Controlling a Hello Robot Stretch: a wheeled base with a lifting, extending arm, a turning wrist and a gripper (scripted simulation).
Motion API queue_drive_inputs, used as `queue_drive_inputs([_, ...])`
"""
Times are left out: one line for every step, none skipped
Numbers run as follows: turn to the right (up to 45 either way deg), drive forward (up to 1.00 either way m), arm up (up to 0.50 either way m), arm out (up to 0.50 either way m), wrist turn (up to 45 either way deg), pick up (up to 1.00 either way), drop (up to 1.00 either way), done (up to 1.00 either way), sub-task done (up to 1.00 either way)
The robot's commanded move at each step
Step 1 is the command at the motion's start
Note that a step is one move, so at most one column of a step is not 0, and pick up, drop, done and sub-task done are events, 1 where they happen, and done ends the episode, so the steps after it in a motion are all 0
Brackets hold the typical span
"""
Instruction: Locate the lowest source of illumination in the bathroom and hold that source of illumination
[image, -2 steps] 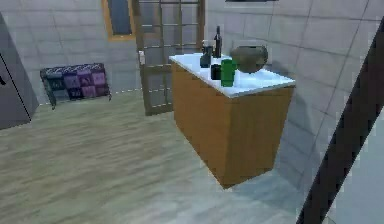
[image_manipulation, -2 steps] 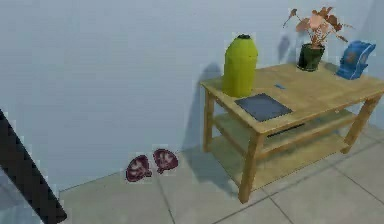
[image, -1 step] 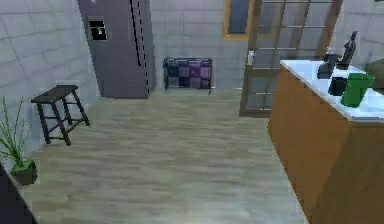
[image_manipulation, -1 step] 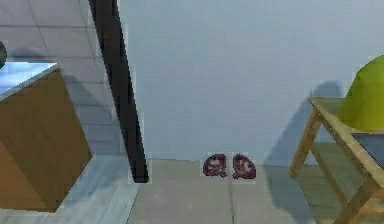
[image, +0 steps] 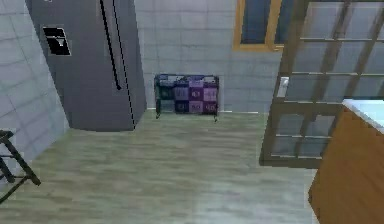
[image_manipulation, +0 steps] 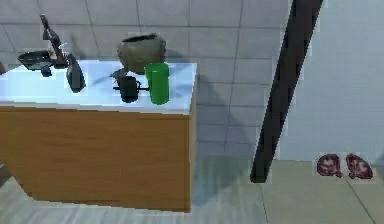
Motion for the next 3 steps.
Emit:
queue_drive_inputs([0.0, 1.00, 0.00, 0.00, 0.0, 0.00, 0.00, 0.00, 0.00])
queue_drive_inputs([-3.0, 0.00, 0.00, 0.00, 0.0, 0.00, 0.00, 0.00, 0.00])
queue_drive_inputs([0.0, 0.70, 0.00, 0.00, 0.0, 0.00, 0.00, 0.00, 0.00])
